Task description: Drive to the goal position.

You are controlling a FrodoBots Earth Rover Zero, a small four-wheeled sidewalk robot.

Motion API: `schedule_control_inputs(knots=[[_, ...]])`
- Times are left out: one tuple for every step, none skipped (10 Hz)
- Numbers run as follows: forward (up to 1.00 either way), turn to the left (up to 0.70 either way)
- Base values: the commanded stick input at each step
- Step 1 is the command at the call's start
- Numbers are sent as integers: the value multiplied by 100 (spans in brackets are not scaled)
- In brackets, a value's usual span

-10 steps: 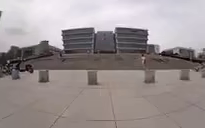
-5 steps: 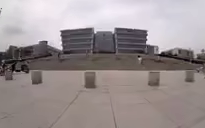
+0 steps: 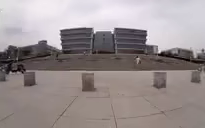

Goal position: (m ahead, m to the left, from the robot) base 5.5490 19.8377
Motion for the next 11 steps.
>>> schedule_control_inputs(knots=[[70,-11],[69,-9],[69,-4],[70,1],[69,1],[69,1],[69,1],[69,1],[69,1],[69,1],[69,1]])
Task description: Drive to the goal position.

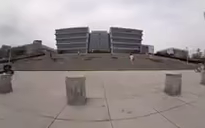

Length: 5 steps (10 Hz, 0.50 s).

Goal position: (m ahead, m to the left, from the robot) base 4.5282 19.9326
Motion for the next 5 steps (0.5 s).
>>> schedule_control_inputs(knots=[[70,1],[70,1],[70,1],[70,1],[70,1]])
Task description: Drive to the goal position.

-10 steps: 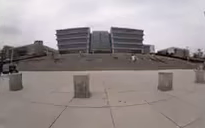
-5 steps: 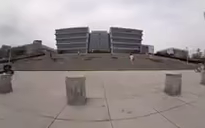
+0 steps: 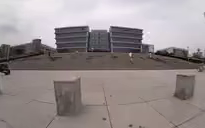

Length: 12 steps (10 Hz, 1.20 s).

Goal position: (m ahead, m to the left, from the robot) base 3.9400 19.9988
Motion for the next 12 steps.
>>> schedule_control_inputs(knots=[[70,1],[70,1],[70,1],[70,1],[70,1],[70,1],[70,1],[70,1],[69,1],[70,1],[69,1],[69,1]])
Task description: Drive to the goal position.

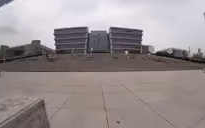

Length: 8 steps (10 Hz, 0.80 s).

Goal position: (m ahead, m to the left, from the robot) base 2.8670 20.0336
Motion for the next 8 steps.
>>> schedule_control_inputs(knots=[[70,1],[70,6],[70,14],[70,15],[70,15],[70,15],[70,15],[70,15]])
